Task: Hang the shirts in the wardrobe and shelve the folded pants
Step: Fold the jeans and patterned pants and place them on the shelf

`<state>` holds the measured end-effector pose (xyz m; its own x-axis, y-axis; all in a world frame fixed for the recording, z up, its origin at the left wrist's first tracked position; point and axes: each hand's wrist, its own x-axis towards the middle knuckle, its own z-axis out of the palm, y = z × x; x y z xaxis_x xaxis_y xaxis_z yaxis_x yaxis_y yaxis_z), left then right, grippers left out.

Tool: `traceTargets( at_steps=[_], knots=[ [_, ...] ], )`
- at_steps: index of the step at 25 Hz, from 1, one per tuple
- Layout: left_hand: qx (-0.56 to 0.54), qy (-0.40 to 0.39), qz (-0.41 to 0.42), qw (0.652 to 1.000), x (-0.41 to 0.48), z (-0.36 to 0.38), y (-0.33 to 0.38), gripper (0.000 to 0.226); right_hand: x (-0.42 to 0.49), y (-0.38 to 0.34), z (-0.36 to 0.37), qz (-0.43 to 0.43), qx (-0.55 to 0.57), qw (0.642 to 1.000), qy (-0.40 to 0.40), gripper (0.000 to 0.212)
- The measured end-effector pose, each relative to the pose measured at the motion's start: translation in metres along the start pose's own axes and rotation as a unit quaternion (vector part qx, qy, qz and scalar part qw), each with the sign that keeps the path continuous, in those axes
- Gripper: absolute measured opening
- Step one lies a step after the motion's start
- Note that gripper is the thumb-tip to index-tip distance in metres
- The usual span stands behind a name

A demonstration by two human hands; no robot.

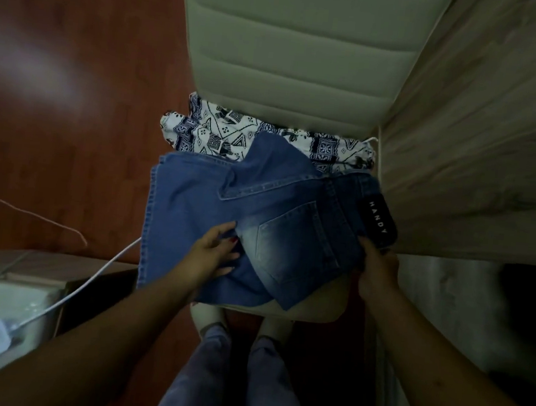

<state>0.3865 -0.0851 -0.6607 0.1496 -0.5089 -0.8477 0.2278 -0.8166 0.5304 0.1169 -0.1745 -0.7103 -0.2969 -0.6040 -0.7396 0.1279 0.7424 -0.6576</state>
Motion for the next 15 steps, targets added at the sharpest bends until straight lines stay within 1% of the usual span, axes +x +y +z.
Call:
traceTargets(
  at_steps=[2, 3, 5, 7, 9, 12, 14, 15],
  knots=[
    [-0.012, -0.002, -0.007, 1.000, -0.001, 0.000, 0.001, 0.032, 0.000, -0.002, 0.005, 0.011, 0.050, 0.998, -0.036, 0.046],
    [-0.013, -0.003, -0.006, 1.000, -0.001, 0.000, 0.001, 0.032, 0.002, -0.002, 0.007, 0.005, 0.035, 0.998, -0.046, 0.046],
    [-0.012, 0.000, -0.002, 1.000, -0.001, -0.001, 0.002, 0.032, 0.003, 0.000, 0.008, -0.005, 0.009, 0.999, -0.040, 0.046],
    [-0.006, -0.004, 0.004, 1.000, 0.000, -0.002, 0.001, 0.032, 0.008, 0.005, 0.006, -0.011, 0.019, 0.999, -0.034, 0.042],
    [0.000, -0.011, 0.006, 1.000, 0.002, -0.005, -0.001, 0.032, 0.012, 0.011, 0.006, -0.013, 0.022, 0.999, -0.033, 0.045],
    [0.009, -0.034, 0.008, 0.999, 0.004, -0.011, -0.003, 0.032, 0.010, 0.014, 0.005, 0.001, 0.065, 0.998, -0.022, 0.047],
    [0.014, -0.049, 0.007, 0.999, 0.005, -0.017, -0.003, 0.033, -0.002, 0.010, 0.008, -0.036, 0.082, 0.996, 0.018, 0.047],
    [0.021, -0.058, 0.009, 0.998, 0.004, -0.019, -0.002, 0.034, -0.014, 0.006, 0.013, -0.084, 0.061, 0.994, 0.037, 0.048]
  ],
)
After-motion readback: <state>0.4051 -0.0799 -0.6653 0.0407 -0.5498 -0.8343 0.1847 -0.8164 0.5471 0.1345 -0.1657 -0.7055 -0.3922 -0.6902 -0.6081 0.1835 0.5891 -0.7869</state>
